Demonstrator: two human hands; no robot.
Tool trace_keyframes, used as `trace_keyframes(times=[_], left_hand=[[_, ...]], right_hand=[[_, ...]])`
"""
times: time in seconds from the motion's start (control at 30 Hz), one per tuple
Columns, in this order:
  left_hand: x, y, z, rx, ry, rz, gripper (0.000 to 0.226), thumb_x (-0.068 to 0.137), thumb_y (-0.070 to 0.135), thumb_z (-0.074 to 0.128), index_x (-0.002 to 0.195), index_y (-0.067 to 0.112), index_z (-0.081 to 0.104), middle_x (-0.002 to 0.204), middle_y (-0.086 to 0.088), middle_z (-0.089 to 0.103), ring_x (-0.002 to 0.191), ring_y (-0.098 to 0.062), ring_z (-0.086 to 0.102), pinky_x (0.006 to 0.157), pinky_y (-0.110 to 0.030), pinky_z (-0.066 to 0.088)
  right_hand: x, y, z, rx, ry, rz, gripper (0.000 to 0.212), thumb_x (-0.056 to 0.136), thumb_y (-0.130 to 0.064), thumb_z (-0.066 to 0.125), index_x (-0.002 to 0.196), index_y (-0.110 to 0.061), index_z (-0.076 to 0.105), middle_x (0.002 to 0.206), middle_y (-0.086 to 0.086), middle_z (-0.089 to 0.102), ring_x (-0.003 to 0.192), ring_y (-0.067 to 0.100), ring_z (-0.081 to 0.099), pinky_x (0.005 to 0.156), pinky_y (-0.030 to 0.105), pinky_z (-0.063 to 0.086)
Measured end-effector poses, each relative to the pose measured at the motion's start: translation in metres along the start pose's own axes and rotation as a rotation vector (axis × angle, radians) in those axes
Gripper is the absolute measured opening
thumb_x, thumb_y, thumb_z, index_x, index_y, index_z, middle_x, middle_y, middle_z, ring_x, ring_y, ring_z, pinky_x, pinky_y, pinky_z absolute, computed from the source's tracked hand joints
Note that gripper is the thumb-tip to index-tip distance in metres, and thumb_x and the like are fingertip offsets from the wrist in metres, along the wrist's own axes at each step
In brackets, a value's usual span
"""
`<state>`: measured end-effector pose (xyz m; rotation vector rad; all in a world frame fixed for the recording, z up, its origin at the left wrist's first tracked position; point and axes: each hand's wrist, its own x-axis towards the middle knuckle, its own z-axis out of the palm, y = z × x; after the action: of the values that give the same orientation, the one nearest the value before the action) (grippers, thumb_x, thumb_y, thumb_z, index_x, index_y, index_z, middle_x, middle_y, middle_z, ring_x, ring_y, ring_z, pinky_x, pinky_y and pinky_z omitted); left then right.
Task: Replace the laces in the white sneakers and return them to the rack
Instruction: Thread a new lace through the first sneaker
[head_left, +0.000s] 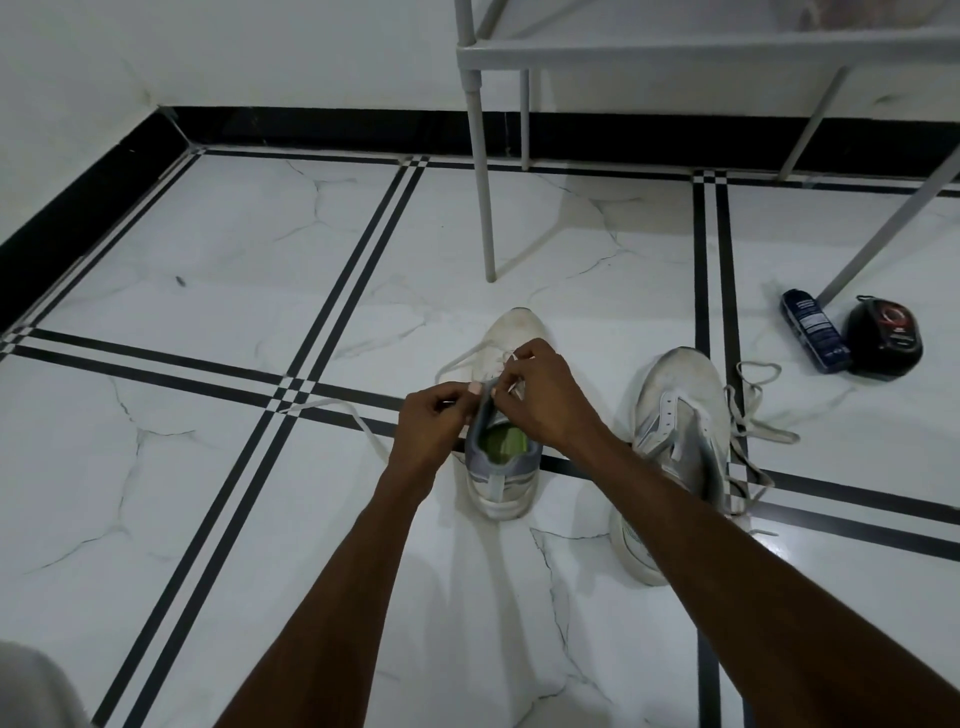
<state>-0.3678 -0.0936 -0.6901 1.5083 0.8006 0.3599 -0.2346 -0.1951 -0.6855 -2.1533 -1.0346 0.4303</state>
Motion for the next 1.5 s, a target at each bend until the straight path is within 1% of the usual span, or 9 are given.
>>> trace_keyframes(times=[0.3,0.47,0.63,0.87,1.07,1.17,1.27,1.4,1.5], left_hand=[[0.006,-0.002,0.012,-0.019,0.150,-0.055,0.009,0.093,0.020,0.072,0.090,0.011,0.074,0.085,-0.003,0.075,0.076,-0.009,0.069,0.062,-0.019,0.053],[0.005,-0.004,0.013,-0.010,0.112,-0.037,0.012,0.096,0.018,0.068,0.098,0.007,0.074,0.091,-0.008,0.076,0.081,-0.010,0.070,0.064,-0.020,0.054],[0.003,-0.004,0.013,0.009,0.100,-0.074,0.012,0.097,0.018,0.066,0.097,0.009,0.073,0.087,-0.010,0.074,0.078,-0.016,0.069,0.068,-0.032,0.058],[0.003,-0.001,-0.053,0.177,0.979,-0.312,0.021,0.098,0.007,0.048,0.104,-0.005,0.065,0.105,-0.017,0.067,0.104,-0.033,0.063,0.085,-0.032,0.046],[0.014,-0.006,-0.014,0.582,0.301,0.370,0.028,0.089,0.031,0.075,0.115,0.023,0.072,0.114,0.004,0.062,0.112,-0.003,0.045,0.099,-0.034,0.033],[0.020,-0.011,-0.003,0.693,0.159,0.369,0.021,0.085,0.052,0.067,0.094,0.036,0.077,0.111,0.009,0.066,0.113,-0.018,0.058,0.098,-0.043,0.043],[0.018,-0.008,-0.002,0.758,0.276,0.241,0.011,0.088,0.038,0.066,0.093,0.030,0.072,0.114,0.008,0.059,0.116,-0.021,0.049,0.095,-0.043,0.038],[0.011,0.010,-0.040,0.710,0.882,-0.172,0.021,0.093,0.018,0.055,0.106,0.007,0.066,0.123,-0.017,0.055,0.119,-0.040,0.048,0.094,-0.051,0.037],[0.009,0.004,-0.053,0.670,0.790,-0.017,0.033,0.085,0.012,0.065,0.118,0.011,0.062,0.125,-0.012,0.059,0.121,-0.038,0.049,0.097,-0.050,0.040]], right_hand=[[-0.022,-0.011,0.003,0.154,0.255,0.099,0.019,0.083,-0.034,0.078,0.081,-0.016,0.072,0.091,-0.003,0.051,0.083,0.002,0.049,0.071,0.008,0.038],[-0.022,-0.015,0.010,0.140,0.088,0.191,0.043,0.089,-0.047,0.069,0.070,-0.010,0.077,0.058,0.002,0.066,0.050,0.009,0.055,0.051,0.017,0.038],[-0.021,-0.018,0.010,0.214,0.144,0.274,0.029,0.084,-0.038,0.077,0.070,-0.013,0.080,0.061,0.001,0.071,0.057,0.012,0.065,0.056,0.027,0.053],[-0.024,-0.010,0.007,0.270,0.171,0.278,0.009,0.081,-0.020,0.078,0.078,-0.012,0.081,0.071,0.002,0.075,0.066,0.010,0.068,0.062,0.020,0.053],[-0.021,-0.009,0.010,0.268,0.186,0.250,0.013,0.081,-0.025,0.076,0.078,-0.013,0.081,0.074,0.001,0.074,0.072,0.011,0.068,0.072,0.031,0.059],[-0.022,-0.008,0.010,0.274,0.166,0.223,0.022,0.082,-0.033,0.077,0.081,-0.011,0.081,0.076,0.003,0.075,0.072,0.012,0.068,0.072,0.026,0.056],[-0.022,-0.006,0.011,0.262,0.166,0.226,0.015,0.080,-0.026,0.077,0.081,-0.012,0.082,0.076,0.004,0.074,0.074,0.013,0.069,0.073,0.029,0.057],[-0.023,-0.003,0.010,0.271,0.176,0.245,0.010,0.079,-0.020,0.078,0.078,-0.011,0.081,0.075,0.004,0.073,0.072,0.011,0.068,0.068,0.022,0.052],[-0.024,-0.002,0.008,0.273,0.153,0.241,0.010,0.080,-0.020,0.078,0.078,-0.012,0.081,0.074,0.002,0.074,0.070,0.008,0.068,0.066,0.017,0.048]])
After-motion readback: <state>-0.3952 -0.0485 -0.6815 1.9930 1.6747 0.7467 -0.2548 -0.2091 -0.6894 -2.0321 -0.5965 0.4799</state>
